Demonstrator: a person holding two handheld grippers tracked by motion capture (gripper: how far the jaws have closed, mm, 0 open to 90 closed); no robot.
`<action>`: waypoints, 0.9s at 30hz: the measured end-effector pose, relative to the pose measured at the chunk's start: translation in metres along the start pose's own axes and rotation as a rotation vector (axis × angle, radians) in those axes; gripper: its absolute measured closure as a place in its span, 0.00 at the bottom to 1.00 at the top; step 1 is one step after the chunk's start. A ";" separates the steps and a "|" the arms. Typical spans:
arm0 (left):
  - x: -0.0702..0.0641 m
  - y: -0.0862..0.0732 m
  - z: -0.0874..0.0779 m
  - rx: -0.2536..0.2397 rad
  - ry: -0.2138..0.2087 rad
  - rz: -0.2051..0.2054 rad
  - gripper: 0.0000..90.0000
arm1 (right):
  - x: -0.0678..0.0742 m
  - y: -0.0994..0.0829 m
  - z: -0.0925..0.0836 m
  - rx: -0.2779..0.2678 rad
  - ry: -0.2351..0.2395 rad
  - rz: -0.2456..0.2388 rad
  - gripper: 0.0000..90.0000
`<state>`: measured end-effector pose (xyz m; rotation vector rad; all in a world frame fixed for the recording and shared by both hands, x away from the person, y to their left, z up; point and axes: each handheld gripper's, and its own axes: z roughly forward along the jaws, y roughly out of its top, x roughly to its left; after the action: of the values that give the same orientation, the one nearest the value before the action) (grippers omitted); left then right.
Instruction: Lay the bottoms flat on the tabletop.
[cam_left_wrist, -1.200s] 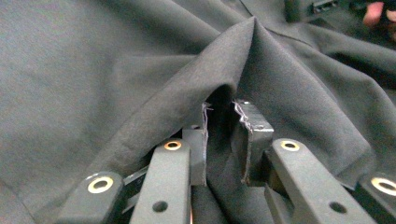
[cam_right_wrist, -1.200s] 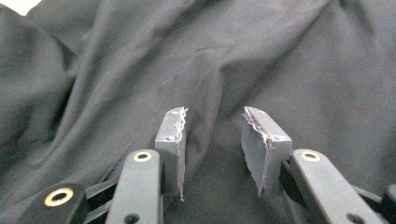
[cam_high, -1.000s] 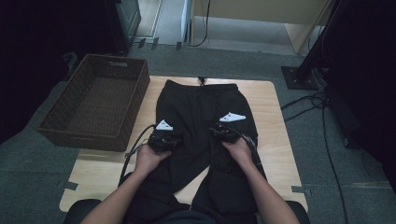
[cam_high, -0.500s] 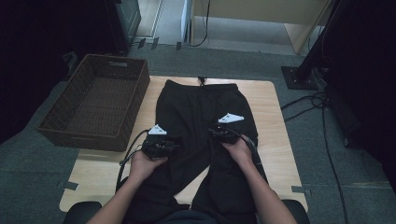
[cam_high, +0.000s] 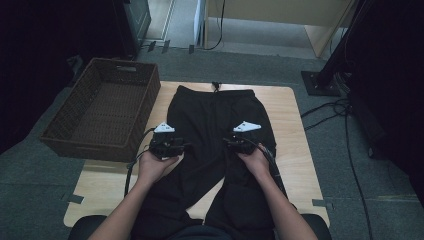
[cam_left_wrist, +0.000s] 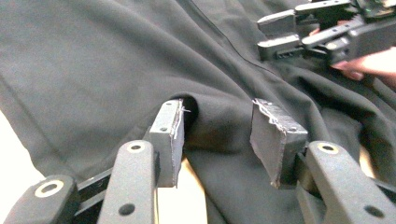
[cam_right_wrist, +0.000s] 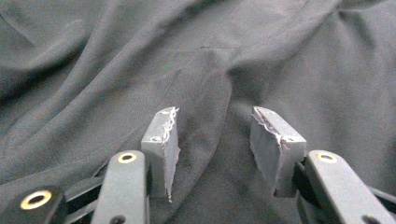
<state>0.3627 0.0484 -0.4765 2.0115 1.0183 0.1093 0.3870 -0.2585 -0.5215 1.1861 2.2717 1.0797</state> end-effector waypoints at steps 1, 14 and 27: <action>0.001 0.003 0.009 0.034 0.012 0.002 0.59 | 0.000 0.000 0.000 -0.001 -0.003 0.001 0.58; 0.008 -0.010 0.033 0.143 0.029 0.062 0.94 | 0.000 0.004 0.002 -0.006 0.028 0.061 0.53; 0.001 -0.033 0.007 0.132 -0.006 0.032 0.97 | 0.011 0.045 0.023 -0.035 0.046 0.019 0.55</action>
<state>0.3461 0.0543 -0.5050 2.1463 1.0125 0.0539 0.4191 -0.2230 -0.5018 1.1833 2.2707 1.1611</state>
